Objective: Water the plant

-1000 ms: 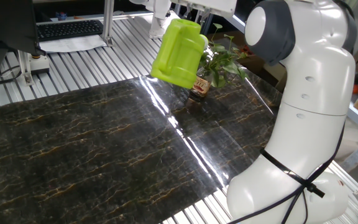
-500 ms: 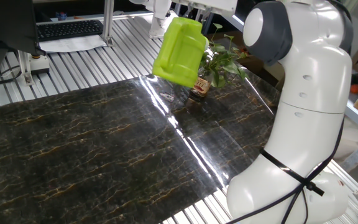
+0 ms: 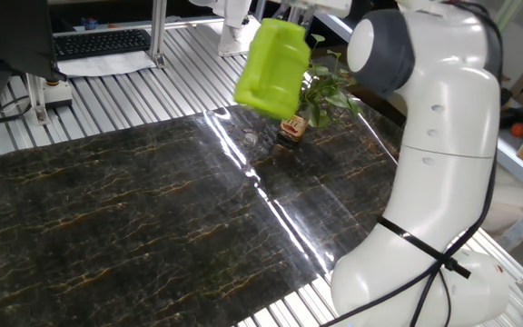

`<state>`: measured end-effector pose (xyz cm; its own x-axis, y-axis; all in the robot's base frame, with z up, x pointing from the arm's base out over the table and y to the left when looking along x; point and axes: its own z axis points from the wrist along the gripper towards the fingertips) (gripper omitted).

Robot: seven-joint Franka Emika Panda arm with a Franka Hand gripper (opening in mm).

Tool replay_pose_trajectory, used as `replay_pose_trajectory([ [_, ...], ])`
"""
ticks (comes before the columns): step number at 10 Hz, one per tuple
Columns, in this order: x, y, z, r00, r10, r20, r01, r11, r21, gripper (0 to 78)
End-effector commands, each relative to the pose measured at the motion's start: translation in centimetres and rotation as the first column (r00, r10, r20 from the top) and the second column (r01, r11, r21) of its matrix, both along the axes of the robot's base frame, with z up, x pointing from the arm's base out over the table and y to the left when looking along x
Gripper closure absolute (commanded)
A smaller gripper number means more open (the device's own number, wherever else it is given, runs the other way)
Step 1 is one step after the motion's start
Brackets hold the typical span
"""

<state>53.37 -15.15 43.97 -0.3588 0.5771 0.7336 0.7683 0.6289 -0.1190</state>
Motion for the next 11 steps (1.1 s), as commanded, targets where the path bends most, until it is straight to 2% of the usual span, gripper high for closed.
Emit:
replay_pose_trajectory([
  [1, -0.1, -0.4, 1.0, 0.994, 0.081, 0.068, -0.075, 0.994, -0.079, 75.3],
  [2, -0.2, -0.5, 1.0, 0.993, 0.089, 0.075, -0.083, 0.993, -0.083, 75.3],
  [4, -0.5, -0.5, 1.1, 0.978, 0.176, 0.114, -0.158, 0.975, -0.154, 75.3],
  [5, -0.6, -0.3, 1.0, 0.972, 0.198, 0.129, -0.176, 0.971, -0.164, 75.3],
  [7, -1.2, 0.4, 0.8, 0.933, 0.320, 0.165, -0.261, 0.917, -0.303, 75.3],
  [8, -1.7, 1.0, 0.6, 0.918, 0.351, 0.186, -0.273, 0.898, -0.346, 75.3],
  [9, -2.2, 1.5, 0.3, 0.910, 0.362, 0.200, -0.271, 0.887, -0.373, 75.3],
  [10, -2.4, 1.8, 0.2, 0.908, 0.366, 0.206, -0.269, 0.884, -0.383, 75.3],
  [11, -3.9, 3.2, -0.5, 0.880, 0.410, 0.241, -0.270, 0.848, -0.456, 75.3],
])
